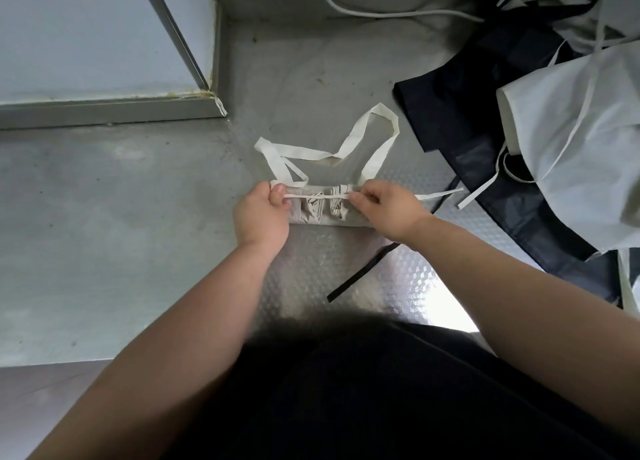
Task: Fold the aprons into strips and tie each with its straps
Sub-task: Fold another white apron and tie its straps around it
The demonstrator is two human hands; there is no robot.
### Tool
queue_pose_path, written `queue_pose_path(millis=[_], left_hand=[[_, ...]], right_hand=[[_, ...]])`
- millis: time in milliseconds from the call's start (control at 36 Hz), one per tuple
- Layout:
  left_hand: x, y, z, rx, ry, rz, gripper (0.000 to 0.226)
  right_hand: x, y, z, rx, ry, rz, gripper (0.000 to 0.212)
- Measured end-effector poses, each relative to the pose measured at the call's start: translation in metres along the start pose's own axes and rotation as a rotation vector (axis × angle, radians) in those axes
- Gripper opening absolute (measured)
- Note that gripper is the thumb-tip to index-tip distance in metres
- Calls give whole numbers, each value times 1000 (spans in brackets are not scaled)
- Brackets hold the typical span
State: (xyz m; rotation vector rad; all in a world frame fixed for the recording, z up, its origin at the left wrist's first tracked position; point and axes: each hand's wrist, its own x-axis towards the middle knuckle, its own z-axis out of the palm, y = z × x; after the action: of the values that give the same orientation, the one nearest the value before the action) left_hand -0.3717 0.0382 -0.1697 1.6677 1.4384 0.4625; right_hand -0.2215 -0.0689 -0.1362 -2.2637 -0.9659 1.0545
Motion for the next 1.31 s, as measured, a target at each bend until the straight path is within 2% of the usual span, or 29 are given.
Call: queue_pose_path(millis=[83, 250, 500, 667, 861, 944, 1083, 1167, 1306], left_hand=[[4, -4, 0, -23, 22, -33, 30], [1, -15, -8, 211, 119, 62, 27], [8, -22, -13, 182, 52, 104, 31], [6, -21, -16, 230, 74, 157, 31], [6, -20, -14, 222, 86, 131, 30], [10, -19, -10, 99, 96, 1, 32], [13, 0, -9, -313, -12, -293, 27], [18, 9, -13, -588, -121, -462, 24], [24, 16, -21, -713, -276, -580, 17]], right_hand=[[0, 1, -4, -22, 2, 3, 28], [0, 12, 2, -60, 125, -3, 33], [0, 17, 6, -65, 293, -13, 31], [-8, 29, 8, -215, 349, -262, 28], [-5, 50, 10, -505, 193, -376, 40], [-8, 52, 7, -576, 157, -405, 43], [-12, 51, -1, -661, -18, -313, 73], [-8, 50, -1, -578, 36, -318, 81], [0, 56, 1, -532, 139, -392, 67]])
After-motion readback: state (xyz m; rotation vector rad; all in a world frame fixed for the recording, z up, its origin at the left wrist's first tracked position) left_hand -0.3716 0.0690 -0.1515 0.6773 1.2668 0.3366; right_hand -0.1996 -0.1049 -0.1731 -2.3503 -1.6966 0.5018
